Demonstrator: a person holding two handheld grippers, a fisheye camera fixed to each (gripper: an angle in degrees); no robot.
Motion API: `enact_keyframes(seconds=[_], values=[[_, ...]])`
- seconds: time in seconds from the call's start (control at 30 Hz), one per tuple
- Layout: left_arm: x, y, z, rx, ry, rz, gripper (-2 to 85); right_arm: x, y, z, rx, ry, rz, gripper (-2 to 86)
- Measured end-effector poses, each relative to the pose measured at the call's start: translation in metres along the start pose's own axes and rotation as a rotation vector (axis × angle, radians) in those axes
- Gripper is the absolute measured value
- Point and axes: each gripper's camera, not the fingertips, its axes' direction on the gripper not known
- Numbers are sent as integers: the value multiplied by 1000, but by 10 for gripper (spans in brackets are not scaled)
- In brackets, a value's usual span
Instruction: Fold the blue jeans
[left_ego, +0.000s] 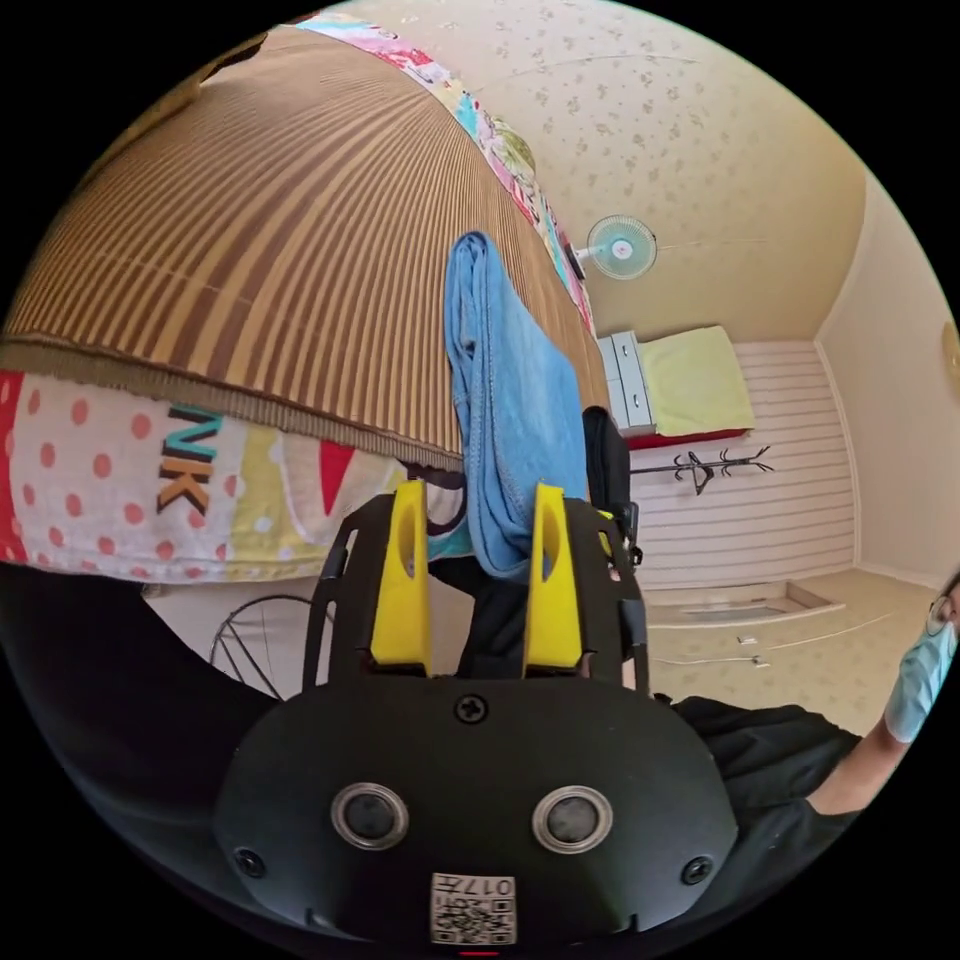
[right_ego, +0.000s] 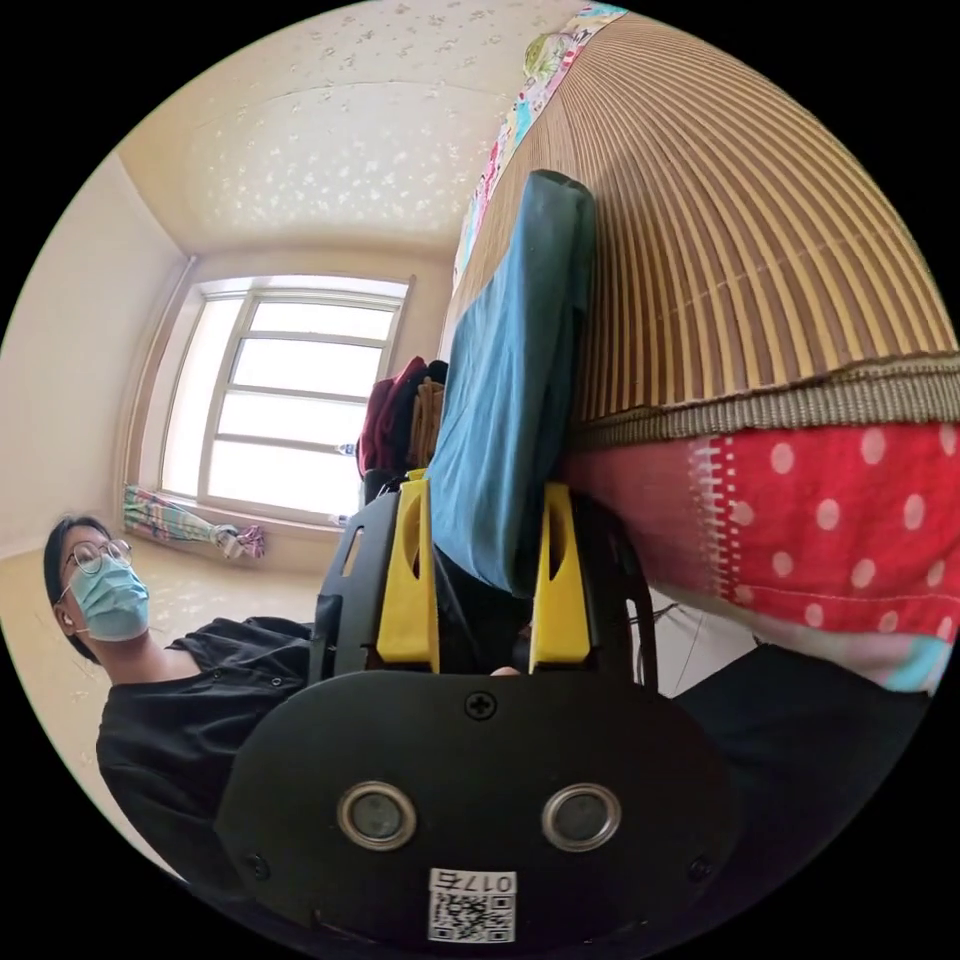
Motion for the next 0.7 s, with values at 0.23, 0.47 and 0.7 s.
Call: enact_keyframes(seconds=[0.23,0.47,0.7], values=[[-18,1,-2,-5,37,87,80,1,6,-20,-13,-19,-30,76],[-35,16,0,-145,91,123,58,-4,28,-45,-86,79,-45,71],[-47,7,-24,-27,26,173,142,5,25,-76,-6,15,-16,134]])
